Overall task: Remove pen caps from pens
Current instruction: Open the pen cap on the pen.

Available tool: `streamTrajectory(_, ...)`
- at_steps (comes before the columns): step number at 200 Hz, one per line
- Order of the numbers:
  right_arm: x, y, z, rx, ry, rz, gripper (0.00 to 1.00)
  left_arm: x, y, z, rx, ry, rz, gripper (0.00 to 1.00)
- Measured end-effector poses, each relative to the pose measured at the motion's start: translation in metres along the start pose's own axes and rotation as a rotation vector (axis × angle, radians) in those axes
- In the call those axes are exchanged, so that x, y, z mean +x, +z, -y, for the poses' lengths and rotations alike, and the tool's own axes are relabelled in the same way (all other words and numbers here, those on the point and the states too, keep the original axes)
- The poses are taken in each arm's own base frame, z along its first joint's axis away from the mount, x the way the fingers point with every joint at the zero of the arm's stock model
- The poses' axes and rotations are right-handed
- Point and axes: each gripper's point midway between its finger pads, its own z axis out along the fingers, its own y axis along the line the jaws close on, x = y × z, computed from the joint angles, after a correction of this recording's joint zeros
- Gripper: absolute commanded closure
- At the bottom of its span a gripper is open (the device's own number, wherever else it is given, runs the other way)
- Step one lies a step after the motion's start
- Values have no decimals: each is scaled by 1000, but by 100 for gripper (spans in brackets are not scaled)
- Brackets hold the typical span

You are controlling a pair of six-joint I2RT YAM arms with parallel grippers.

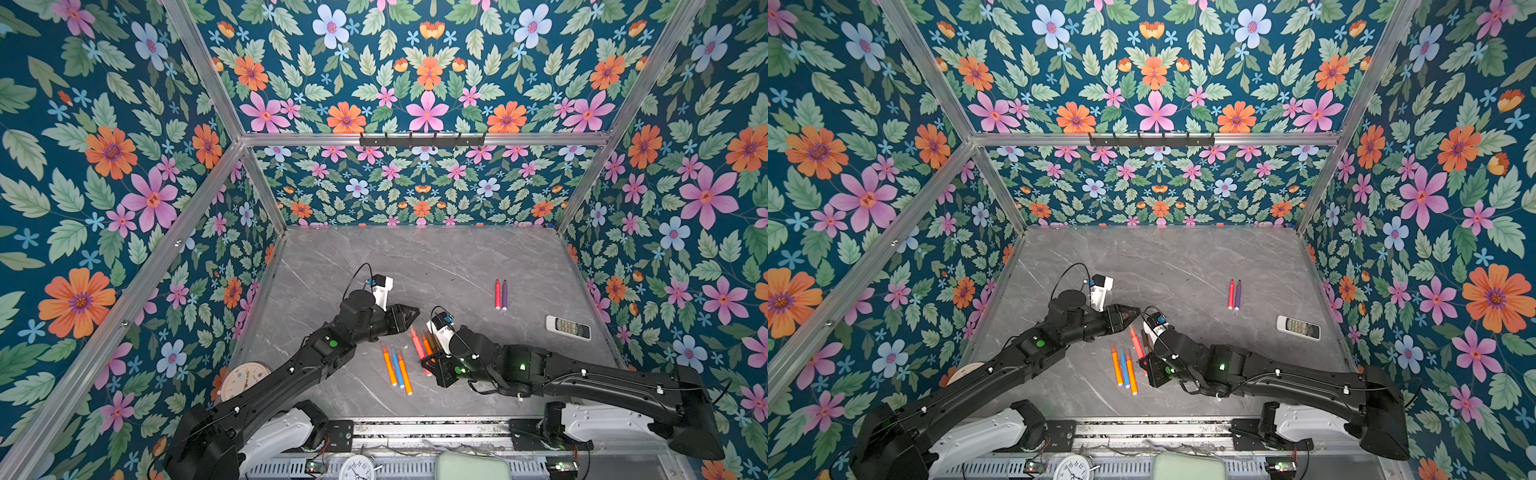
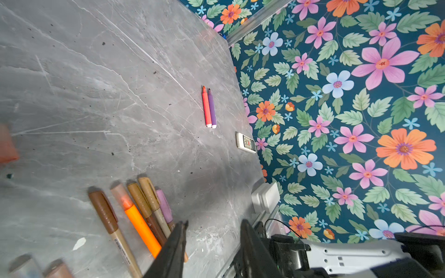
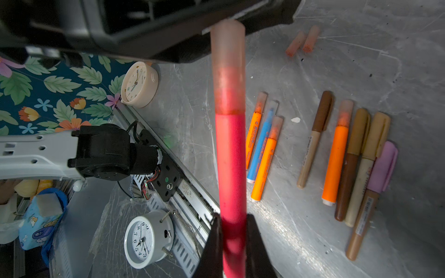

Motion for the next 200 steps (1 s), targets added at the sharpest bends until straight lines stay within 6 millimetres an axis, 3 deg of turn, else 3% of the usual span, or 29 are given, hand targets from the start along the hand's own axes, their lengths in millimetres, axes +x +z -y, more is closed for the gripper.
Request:
streamTrajectory(85,-9,0,16,49,27,19,100,16,1,13,46,-5,-55,60)
streamTrajectory(107,-8,1,16,54,27,13,100,17,1,13,50,-4,-58,69)
streamTrajectory(153,-8,2,16,55,27,12,100,19,2,16,64,-1,-66,79)
streamTrajectory(182,-8,2,17,58,27,11,100,20,4,19,79,-4,-70,77)
streamTrajectory(200,-8,1,17,60,27,13,100,21,5,20,85,-11,-77,81)
